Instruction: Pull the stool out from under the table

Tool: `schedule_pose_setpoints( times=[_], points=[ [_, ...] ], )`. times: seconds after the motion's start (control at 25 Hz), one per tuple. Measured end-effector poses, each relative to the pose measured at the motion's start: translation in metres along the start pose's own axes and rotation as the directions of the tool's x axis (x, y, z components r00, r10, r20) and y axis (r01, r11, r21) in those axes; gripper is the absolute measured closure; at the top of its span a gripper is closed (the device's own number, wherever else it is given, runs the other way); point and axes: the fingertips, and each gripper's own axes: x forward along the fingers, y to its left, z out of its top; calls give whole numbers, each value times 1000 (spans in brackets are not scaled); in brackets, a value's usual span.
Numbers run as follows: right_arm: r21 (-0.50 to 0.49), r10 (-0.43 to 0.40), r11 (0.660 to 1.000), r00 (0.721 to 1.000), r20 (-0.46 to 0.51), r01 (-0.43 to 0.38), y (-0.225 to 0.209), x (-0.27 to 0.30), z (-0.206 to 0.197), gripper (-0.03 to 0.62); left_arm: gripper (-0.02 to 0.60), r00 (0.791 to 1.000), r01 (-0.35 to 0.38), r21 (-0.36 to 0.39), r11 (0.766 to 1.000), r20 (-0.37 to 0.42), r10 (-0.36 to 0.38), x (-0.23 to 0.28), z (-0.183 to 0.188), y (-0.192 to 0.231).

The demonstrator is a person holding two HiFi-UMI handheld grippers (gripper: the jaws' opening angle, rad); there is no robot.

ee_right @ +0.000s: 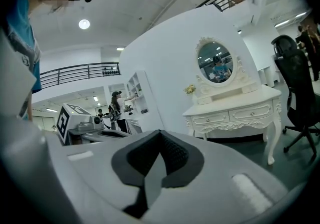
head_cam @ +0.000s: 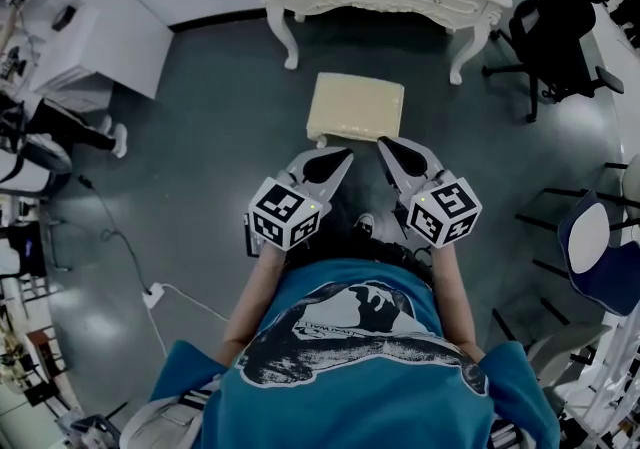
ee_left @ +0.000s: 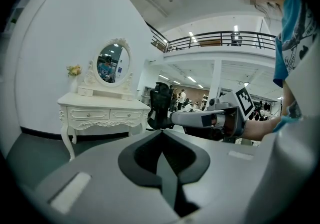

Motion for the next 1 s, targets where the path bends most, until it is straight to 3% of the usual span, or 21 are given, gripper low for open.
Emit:
schedule_pose_setpoints(
  times=[0.56,1.0],
  points=[
    [-131,-22,991,999,-25,19,4,-3,4,594,568,1000,20,13,1000,-2,-20,0,2,-9],
    [-163,-23,987,998,-52,14,6,-2,0,594,568,1000,25,15,1000,2,-25,1,2,-10]
  ],
)
